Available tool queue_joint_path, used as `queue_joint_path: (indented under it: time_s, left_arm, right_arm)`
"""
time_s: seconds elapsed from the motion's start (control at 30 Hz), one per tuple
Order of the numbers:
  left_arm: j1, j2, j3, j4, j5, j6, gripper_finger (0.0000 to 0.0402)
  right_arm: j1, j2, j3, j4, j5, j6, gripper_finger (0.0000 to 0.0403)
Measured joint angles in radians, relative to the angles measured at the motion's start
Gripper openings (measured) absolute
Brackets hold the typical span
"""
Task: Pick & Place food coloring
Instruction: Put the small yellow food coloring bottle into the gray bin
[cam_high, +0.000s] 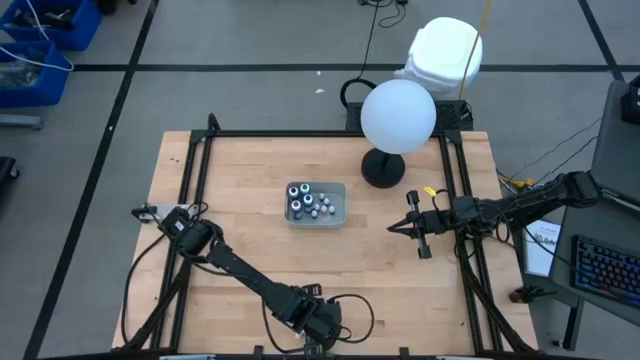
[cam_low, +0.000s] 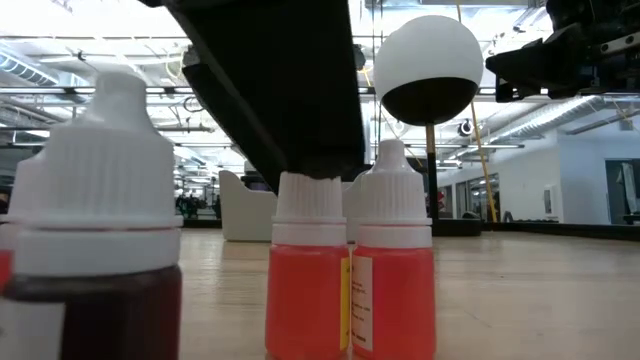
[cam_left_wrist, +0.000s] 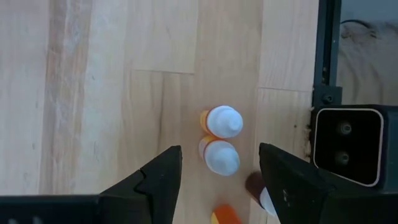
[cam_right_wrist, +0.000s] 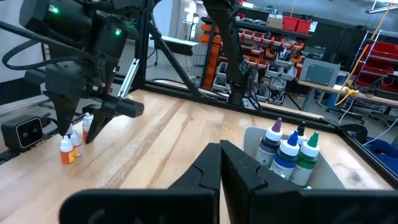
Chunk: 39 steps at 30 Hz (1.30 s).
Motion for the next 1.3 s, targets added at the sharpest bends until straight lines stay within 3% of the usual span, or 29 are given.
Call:
queue_joint_path:
  time_s: [1.3]
  left_arm:
    - [0.008,0.034,0.003,0.016,0.035,-0.004,0.0218]
  right_arm:
    - [0.0,0.0,0.0,0.0,0.0,-0.004,0.0]
